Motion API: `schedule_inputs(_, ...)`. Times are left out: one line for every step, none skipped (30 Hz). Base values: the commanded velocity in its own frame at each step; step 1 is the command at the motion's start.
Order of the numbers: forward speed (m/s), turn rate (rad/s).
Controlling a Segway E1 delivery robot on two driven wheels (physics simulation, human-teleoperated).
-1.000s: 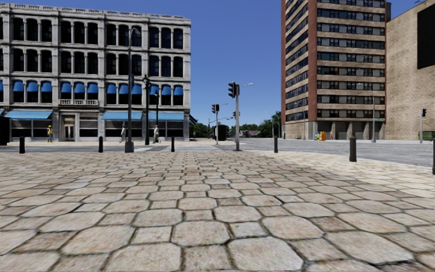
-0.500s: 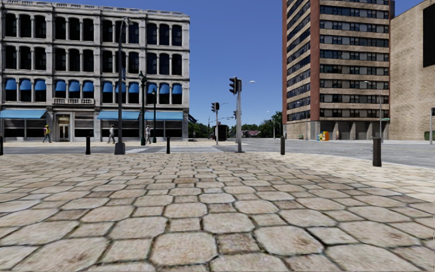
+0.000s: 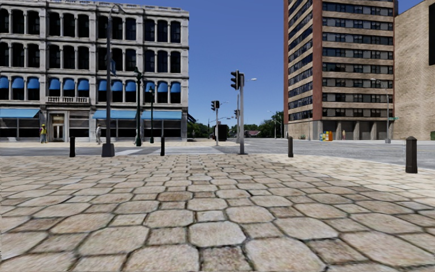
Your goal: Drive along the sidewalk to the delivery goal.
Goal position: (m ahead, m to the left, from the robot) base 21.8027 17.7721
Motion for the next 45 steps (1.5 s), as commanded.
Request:
schedule_inputs(2.0, 0.07)
schedule_inputs(2.0, 0.07)
schedule_inputs(2.0, 0.07)
schedule_inputs(2.0, 0.07)
schedule_inputs(2.0, 0.07)
schedule_inputs(2.0, 0.07)
schedule_inputs(2.0, 0.07)
schedule_inputs(2.0, 0.07)
schedule_inputs(2.0, 0.07)
schedule_inputs(2.0, 0.09)
schedule_inputs(2.0, 0.11)
schedule_inputs(2.0, 0.16)
schedule_inputs(2.0, 0.16)
schedule_inputs(2.0, 0.17)
schedule_inputs(2.0, 0.19)
schedule_inputs(2.0, 0.2)
schedule_inputs(2.0, 0.2)
schedule_inputs(2.0, 0.2)
schedule_inputs(2.0, 0.2)
schedule_inputs(2.0, 0.21)
schedule_inputs(2.0, 0.22)
schedule_inputs(2.0, 0.22)
schedule_inputs(2.0, 0.22)
schedule_inputs(2.0, 0.23)
schedule_inputs(2.0, 0.23)
schedule_inputs(2.0, 0.23)
schedule_inputs(2.0, 0.24)
schedule_inputs(2.0, 0.24)
schedule_inputs(2.0, 0.24)
schedule_inputs(2.0, 0.25)
schedule_inputs(2.0, 0.25)
schedule_inputs(2.0, 0.25)
schedule_inputs(2.0, 0.25)
schedule_inputs(2.0, 0.25)
schedule_inputs(2.0, 0.25)
schedule_inputs(2.0, 0.25)
schedule_inputs(2.0, 0.25)
schedule_inputs(2.0, 0.25)
schedule_inputs(2.0, 0.25)
schedule_inputs(2.0, 0.25)
schedule_inputs(2.0, 0.25)
schedule_inputs(2.0, 0.25)
schedule_inputs(2.0, 0.25)
schedule_inputs(2.0, 0.25)
schedule_inputs(2.0, 0.25)
